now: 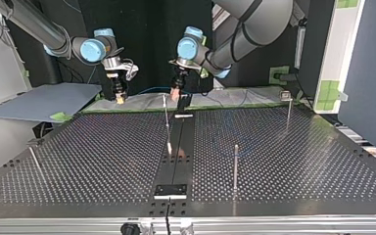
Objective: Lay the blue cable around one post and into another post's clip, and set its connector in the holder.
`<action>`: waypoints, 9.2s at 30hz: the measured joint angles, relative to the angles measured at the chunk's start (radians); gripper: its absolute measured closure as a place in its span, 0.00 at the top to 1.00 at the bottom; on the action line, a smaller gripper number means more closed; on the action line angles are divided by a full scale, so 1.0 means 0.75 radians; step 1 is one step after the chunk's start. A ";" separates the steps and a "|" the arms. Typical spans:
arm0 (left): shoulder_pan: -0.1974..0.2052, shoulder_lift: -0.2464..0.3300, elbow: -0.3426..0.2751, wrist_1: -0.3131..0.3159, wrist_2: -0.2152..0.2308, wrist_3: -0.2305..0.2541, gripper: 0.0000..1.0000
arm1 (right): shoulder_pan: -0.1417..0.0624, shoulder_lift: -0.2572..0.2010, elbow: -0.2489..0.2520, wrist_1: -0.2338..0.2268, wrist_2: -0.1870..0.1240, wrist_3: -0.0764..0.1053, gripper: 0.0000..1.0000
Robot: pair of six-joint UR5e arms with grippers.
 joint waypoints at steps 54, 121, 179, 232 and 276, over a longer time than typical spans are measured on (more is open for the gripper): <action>0.085 -0.054 0.043 0.054 -0.027 0.106 0.00 | -0.016 0.147 -0.112 0.047 0.046 -0.049 0.01; 0.114 -0.136 0.237 0.019 0.003 0.190 0.00 | -0.116 0.266 -0.307 0.080 0.060 -0.077 0.01; 0.121 -0.068 0.087 -0.139 0.080 0.572 1.00 | -0.136 0.305 -0.343 0.149 0.070 -0.125 0.01; 0.057 0.134 -0.111 -0.065 0.238 0.616 1.00 | -0.144 0.307 -0.343 0.161 0.064 -0.109 0.01; 0.053 0.134 -0.111 -0.058 0.334 0.573 1.00 | -0.145 0.306 -0.343 0.163 0.064 -0.109 0.01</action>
